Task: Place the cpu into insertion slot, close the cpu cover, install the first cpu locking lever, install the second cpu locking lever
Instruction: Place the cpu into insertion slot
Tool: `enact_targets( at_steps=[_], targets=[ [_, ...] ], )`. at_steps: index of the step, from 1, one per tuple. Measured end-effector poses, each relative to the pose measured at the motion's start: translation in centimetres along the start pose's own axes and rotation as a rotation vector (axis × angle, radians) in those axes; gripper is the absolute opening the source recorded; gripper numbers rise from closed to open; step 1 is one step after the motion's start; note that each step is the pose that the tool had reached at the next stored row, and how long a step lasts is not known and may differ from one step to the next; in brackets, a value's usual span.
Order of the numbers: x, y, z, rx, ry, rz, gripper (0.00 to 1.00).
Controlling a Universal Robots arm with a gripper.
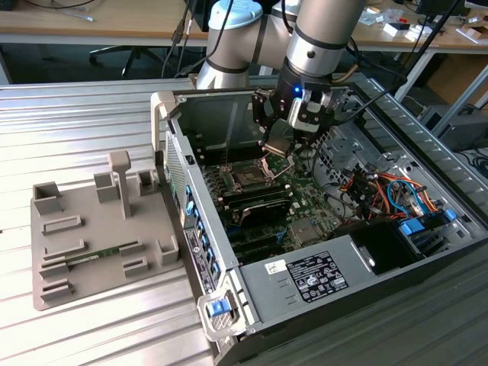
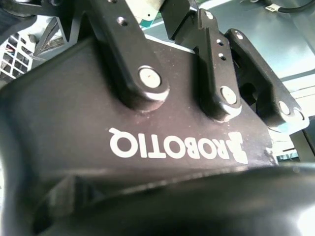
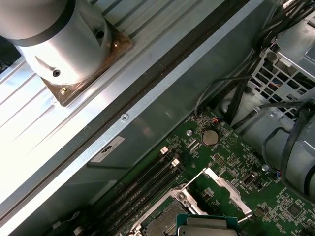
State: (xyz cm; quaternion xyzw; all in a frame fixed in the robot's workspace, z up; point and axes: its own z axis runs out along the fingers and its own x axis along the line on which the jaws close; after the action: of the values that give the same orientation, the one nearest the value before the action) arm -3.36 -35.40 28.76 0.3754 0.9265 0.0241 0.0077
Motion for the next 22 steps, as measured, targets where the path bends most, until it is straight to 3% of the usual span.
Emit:
enact_targets(
  at_steps=[22],
  targets=[
    [0.00,0.00,0.11,-0.0002,-0.0010,0.020,0.55]
  ],
)
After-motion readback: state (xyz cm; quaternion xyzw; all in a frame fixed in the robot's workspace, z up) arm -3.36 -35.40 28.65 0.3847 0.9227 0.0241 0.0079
